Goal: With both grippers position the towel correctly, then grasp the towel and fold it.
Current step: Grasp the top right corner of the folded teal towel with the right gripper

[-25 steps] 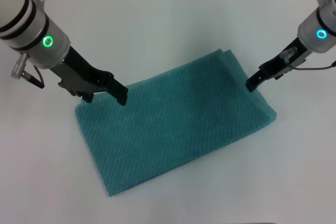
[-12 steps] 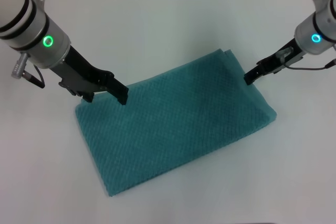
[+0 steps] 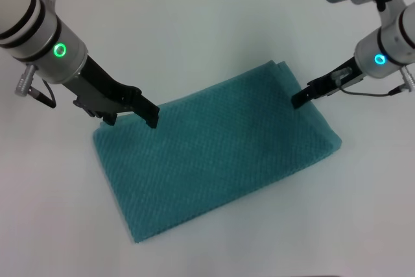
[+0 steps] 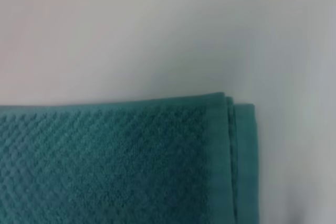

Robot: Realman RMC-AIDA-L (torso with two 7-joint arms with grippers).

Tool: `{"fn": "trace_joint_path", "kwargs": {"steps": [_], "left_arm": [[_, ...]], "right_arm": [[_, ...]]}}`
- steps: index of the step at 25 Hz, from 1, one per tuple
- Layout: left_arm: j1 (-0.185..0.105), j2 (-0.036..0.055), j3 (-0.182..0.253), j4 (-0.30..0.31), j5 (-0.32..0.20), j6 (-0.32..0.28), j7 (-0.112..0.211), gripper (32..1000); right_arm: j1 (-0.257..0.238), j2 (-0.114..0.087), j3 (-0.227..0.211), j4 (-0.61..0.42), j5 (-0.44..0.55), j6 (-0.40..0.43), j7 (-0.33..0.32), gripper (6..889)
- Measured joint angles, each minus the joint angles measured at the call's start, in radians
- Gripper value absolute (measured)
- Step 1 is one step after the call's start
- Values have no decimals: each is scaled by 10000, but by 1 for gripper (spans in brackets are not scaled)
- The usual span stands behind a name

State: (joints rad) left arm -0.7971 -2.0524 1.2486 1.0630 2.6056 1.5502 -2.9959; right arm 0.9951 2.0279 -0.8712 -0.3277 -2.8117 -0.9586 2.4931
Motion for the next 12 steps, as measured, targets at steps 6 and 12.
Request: {"fn": "trace_joint_path", "kwargs": {"steps": [6,12], "left_arm": [[-5,0,0,0,-12,0,1,893],[-6,0,0,0,-11,4,0,893]], "right_arm": [[-10,162,0,220,14,368,-110,857],[-59,209,0,237,30,519,-121,858]]}}
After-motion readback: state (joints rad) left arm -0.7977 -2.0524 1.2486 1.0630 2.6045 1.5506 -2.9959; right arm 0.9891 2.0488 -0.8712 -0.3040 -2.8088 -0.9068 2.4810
